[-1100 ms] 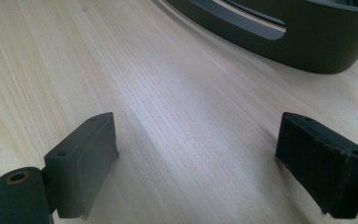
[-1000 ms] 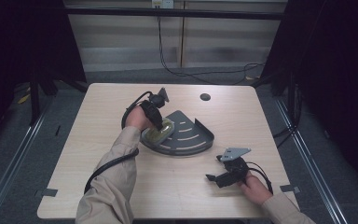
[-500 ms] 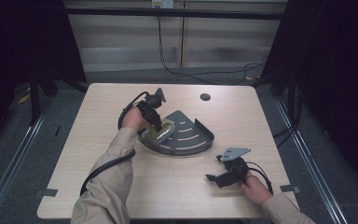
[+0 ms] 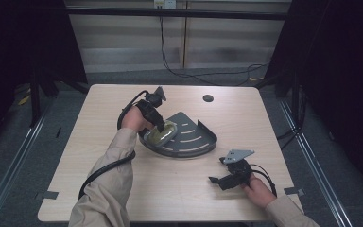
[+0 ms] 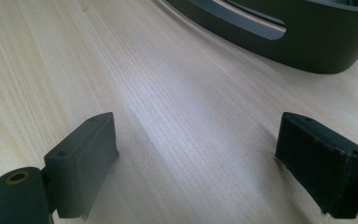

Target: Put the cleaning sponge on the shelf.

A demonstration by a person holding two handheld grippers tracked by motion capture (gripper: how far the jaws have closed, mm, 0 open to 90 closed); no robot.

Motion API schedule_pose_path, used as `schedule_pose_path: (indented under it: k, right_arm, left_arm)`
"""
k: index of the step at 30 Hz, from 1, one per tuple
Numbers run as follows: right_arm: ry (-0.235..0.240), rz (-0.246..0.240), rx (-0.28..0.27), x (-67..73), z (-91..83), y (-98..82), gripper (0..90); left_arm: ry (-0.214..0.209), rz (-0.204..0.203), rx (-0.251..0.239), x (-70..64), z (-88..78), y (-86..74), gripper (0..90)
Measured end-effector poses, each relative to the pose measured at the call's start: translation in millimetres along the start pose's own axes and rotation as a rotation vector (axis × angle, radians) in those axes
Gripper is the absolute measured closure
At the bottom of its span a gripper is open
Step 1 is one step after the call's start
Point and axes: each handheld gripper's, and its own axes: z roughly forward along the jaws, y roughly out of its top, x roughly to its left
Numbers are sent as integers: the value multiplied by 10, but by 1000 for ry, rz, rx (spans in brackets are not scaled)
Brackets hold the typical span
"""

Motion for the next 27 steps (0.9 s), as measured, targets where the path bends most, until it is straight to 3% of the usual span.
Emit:
schedule_pose_path:
  k: [8, 17, 27]
  right_arm:
    - [0, 0, 0, 0, 0, 0, 120]
    - [0, 0, 0, 0, 0, 0, 120]
    - [-1, 1, 2, 1, -1, 0, 119]
  left_arm:
    - [7, -13, -17, -7, -82, -26, 206]
    - [4, 6, -31, -36, -171, -70, 190]
    - [4, -4, -52, -53, -259, -188, 174]
